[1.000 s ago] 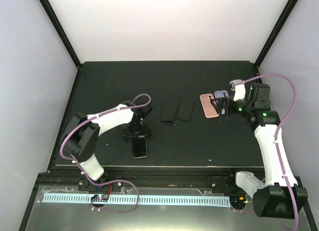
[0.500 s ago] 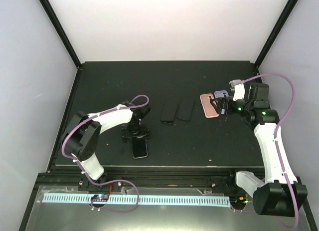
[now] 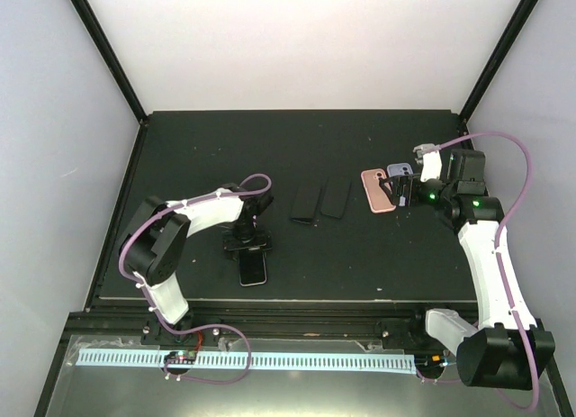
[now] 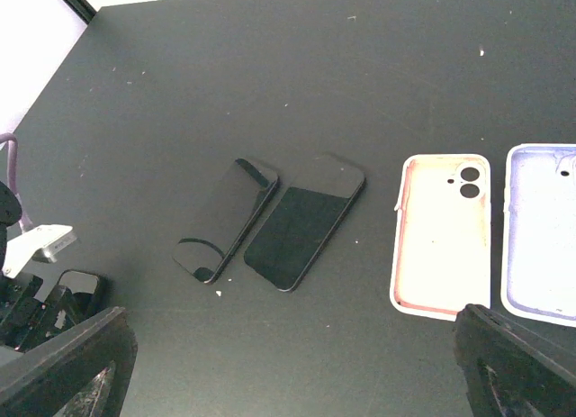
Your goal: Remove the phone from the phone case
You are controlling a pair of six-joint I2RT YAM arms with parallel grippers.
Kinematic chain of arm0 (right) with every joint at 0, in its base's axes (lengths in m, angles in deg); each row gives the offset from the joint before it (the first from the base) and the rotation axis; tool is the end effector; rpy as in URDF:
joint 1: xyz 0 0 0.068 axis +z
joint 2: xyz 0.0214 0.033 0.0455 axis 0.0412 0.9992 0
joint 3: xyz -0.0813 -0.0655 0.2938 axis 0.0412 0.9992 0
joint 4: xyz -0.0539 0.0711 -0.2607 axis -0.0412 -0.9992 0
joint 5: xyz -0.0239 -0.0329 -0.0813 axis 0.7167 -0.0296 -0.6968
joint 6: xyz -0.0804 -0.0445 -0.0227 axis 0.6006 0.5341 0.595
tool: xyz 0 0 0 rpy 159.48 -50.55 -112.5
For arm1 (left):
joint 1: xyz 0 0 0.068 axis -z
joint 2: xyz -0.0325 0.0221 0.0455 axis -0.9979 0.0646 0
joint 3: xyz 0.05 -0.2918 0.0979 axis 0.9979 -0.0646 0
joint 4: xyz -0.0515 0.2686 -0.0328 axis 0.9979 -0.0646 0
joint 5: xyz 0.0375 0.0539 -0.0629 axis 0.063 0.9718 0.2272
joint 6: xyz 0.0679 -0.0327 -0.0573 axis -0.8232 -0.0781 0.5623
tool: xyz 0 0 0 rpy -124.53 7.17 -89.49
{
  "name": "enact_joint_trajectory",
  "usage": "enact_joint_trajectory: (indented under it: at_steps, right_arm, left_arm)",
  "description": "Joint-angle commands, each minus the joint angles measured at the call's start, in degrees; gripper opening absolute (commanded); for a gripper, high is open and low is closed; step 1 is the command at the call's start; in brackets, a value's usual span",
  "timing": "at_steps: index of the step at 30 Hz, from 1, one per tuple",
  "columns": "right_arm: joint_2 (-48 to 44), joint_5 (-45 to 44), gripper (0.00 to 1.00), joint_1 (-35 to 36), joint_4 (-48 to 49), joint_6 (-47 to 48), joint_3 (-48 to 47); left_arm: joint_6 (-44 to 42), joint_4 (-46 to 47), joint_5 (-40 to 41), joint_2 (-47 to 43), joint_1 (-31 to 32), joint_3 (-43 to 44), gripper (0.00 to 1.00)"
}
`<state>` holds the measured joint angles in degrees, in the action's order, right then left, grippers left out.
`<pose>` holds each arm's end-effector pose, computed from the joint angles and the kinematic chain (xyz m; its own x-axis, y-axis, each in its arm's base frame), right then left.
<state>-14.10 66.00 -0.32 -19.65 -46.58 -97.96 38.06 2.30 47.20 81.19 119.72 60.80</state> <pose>0.2464 0.0339 0.3270 -0.6689 0.0403 -0.7422 -0.3488 0.8647 0.3613 0.2404 -0.1722 0.1318 -0.9662 -0.2069 0.1537 -0.2139 0.9764 -0.0303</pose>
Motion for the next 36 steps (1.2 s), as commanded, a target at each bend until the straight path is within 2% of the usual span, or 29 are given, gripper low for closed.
enact_joint_trajectory:
  at_steps: [1,8,12,14,16,19,24,30,33,36]
  right_arm:
    - [0.35,-0.62,0.97,-0.16,0.91,-0.88,0.23]
    - [0.62,-0.87,0.97,-0.13,1.16,-1.07,0.27]
    - [1.15,-0.92,0.97,-0.19,1.1,-1.16,0.18]
    - [1.4,-1.19,0.97,-0.22,1.06,-1.07,0.15]
    - [1.42,-1.25,0.97,-0.17,1.3,-1.02,0.22]
    - [1.56,0.22,0.95,-0.14,1.6,-0.7,0.4]
    - [1.42,6.36,0.87,-0.13,2.96,0.95,1.73]
    - [2.56,20.48,0.69,0.44,2.04,2.84,0.92]
    - [1.65,21.14,0.66,3.21,3.28,2.19,0.73]
    - [-0.81,17.47,0.65,8.92,8.86,-1.15,2.49]
  left_arm:
    - [1.1,1.66,-0.02,2.02,-0.28,0.18,0.87]
    - [0.38,3.1,-0.97,3.46,-0.26,0.08,0.88]
    - [-0.6,3.01,-0.21,2.41,-0.18,0.24,0.73]
    - [-0.62,2.39,1.08,0.14,0.11,0.36,0.7]
    - [-0.62,2.16,2.73,-3.62,0.69,0.62,0.62]
    - [0.15,1.73,6.78,-11.0,2.51,1.69,0.59]
    - [3.78,5.85,11.59,-22.53,6.43,1.81,0.56]
    - [8.85,15.82,14.47,-31.21,10.48,2.92,0.56]
    - [11.36,19.95,16.98,-33.4,11.84,3.91,0.56]
    - [12.94,25.91,19.79,-34.89,13.25,4.02,0.56]
